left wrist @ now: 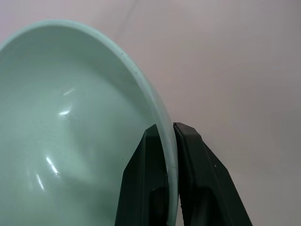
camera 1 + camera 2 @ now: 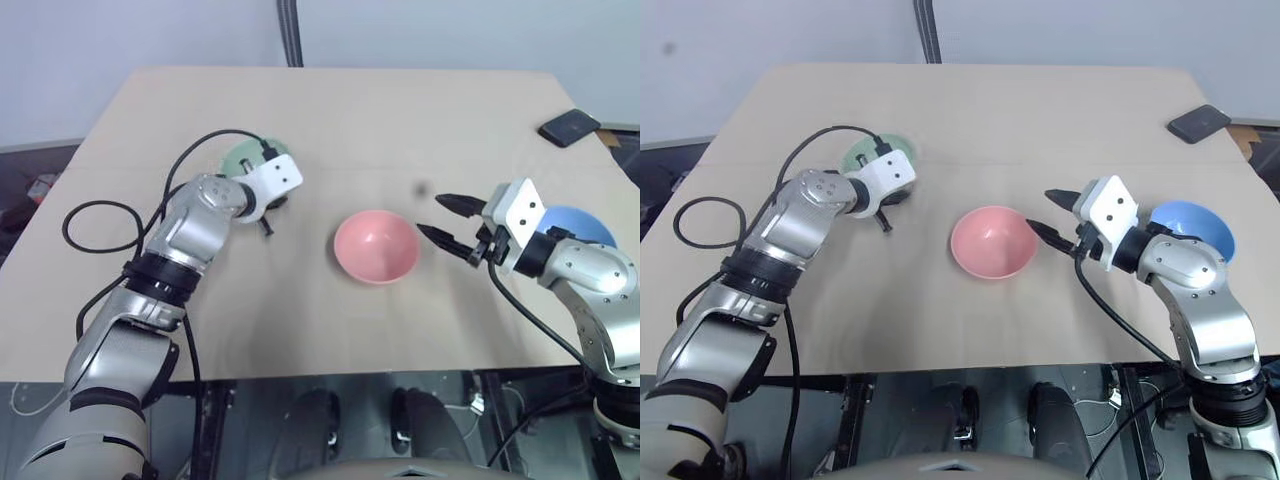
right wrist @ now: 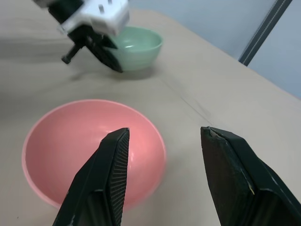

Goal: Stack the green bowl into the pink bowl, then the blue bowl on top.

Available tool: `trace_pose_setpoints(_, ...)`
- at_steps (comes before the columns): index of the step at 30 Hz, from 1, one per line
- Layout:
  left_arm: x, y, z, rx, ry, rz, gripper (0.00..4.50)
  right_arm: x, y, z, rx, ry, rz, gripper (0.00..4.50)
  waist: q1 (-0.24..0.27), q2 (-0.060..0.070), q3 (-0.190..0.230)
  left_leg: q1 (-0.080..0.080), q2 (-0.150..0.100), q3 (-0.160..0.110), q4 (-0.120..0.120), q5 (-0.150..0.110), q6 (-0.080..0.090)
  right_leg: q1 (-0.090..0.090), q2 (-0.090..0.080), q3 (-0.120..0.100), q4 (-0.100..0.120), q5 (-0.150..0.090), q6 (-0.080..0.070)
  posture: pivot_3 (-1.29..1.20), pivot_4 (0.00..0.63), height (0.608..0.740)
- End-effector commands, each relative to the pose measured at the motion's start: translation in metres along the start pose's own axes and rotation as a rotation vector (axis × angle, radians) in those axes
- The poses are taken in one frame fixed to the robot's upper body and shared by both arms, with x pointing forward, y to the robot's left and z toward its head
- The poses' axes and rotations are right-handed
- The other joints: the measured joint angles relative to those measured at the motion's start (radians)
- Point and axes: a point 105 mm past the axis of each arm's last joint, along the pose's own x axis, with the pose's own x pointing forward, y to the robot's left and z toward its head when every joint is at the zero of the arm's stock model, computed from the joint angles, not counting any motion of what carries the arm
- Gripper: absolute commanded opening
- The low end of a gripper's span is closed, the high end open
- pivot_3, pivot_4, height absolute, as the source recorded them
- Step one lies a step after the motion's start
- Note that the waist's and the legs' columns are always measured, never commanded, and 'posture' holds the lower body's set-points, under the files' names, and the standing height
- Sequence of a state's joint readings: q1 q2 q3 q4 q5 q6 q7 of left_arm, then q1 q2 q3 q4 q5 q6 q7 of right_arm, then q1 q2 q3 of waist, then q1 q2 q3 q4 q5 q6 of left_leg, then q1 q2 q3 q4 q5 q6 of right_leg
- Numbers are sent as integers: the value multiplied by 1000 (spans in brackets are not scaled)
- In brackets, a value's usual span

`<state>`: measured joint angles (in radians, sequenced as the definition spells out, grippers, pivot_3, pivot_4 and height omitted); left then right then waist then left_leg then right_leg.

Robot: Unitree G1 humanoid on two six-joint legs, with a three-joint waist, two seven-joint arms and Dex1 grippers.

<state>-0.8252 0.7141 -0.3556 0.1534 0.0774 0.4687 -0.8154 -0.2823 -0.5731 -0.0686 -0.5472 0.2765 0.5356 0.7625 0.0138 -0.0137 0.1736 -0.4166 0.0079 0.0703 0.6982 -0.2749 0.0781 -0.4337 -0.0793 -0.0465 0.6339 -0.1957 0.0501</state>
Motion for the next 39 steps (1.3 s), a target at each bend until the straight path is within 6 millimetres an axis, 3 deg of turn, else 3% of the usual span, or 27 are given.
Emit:
trace_pose_setpoints(1, -22, -4, 40, 100, -190, -41, 270, -9, -9, 13, -48, -43, -52, 2543, 0, 0, 0, 0, 0, 0, 0, 0, 0, 0, 0, 0, 0, 0, 0, 0, 150, 739)
trace_pose_setpoints(4, -37, -27, 78, 236, -393, -131, 270, -21, -21, 5, -46, -8, -124, 2543, 1, 0, 0, 0, 0, 0, 0, 0, 0, 0, 0, 0, 0, 0, 0, 0, 150, 739)
trace_pose_setpoints(6, -40, -41, 87, 297, -449, -200, 270, -27, -28, -1, -45, 16, -167, 2543, 3, 0, 0, 0, 0, 0, 1, 0, 0, 0, 0, 0, 1, 0, 0, 0, 150, 739)
trace_pose_setpoints(11, -43, -75, 94, 366, -548, -387, 270, -35, -35, -7, -59, 54, -230, 2543, -1, 0, 0, 1, 0, 1, 2, 0, 1, 1, 1, 2, 1, 0, 0, 0, 150, 739)
trace_pose_setpoints(14, -42, -87, 88, 401, -541, -467, 270, -39, -33, -8, -61, 63, -244, 2543, -2, 0, 0, 2, 1, 2, 2, 0, 1, 1, 2, 3, 2, 0, 0, 0, 150, 739)
trace_pose_setpoints(15, -42, -89, 86, 406, -540, -491, 555, -40, -33, -9, -59, 66, -251, 2543, -1, 0, 0, 2, 1, 3, 2, 0, 1, 0, 2, 3, 2, 0, 0, 0, 150, 739)
trace_pose_setpoints(18, -44, -90, 86, 399, -555, -519, 1596, -43, -34, -11, -57, 75, -271, 2543, 0, 0, 0, 2, 1, 3, 3, 0, 1, 1, 2, 3, 2, 0, 0, 0, 150, 739)
trace_pose_setpoints(22, -51, -73, 97, 317, -596, -464, 3398, -49, -38, -24, -45, 132, -305, 2543, 2, 0, 0, 1, 1, 2, 3, -1, 1, 1, 2, 3, 2, 0, 0, 0, 150, 739)
trace_pose_setpoints(28, -69, -49, 89, 27, -601, -368, 3398, -67, -55, -57, -23, 307, -400, 2543, -2, 0, 0, 2, 1, 3, 3, -1, 1, 1, 2, 4, 3, 0, 0, 0, 150, 739)
trace_pose_setpoints(29, -82, -49, 92, -76, -749, -395, 3398, -73, -61, -65, -11, 353, -436, 2543, -4, 1, -1, 2, 1, 3, 3, -1, 1, 1, 2, 4, 3, 0, 0, 0, 150, 739)
trace_pose_setpoints(33, -94, -44, 58, -202, -755, -284, 3398, -92, -69, -88, 31, 485, -515, 2543, -5, 2, -1, 3, 2, 3, 3, -1, 1, 0, 1, 5, 4, -1, 1, 0, 150, 739)
trace_pose_setpoints(36, -106, -51, 45, -243, -792, -318, 3398, -103, -74, -104, 75, 559, -572, 2543, 1, 2, -1, 3, 2, 3, 3, 0, 1, 0, 2, 4, 4, -1, 1, 0, 150, 739)
trace_pose_setpoints(38, -115, -56, 39, -309, -815, -389, 3922, -105, -76, -111, 98, 586, -590, 2543, 1, 1, -1, 3, 2, 3, 4, -1, 1, 1, 1, 4, 4, -1, -1, 0, 150, 739)
trace_pose_setpoints(39, -118, -60, 36, -315, -816, -419, 4397, -104, -76, -113, 116, 592, -587, 2543, 0, 1, -1, 3, 2, 3, 4, -1, 1, 1, 1, 4, 4, -3, -3, 0, 150, 739)
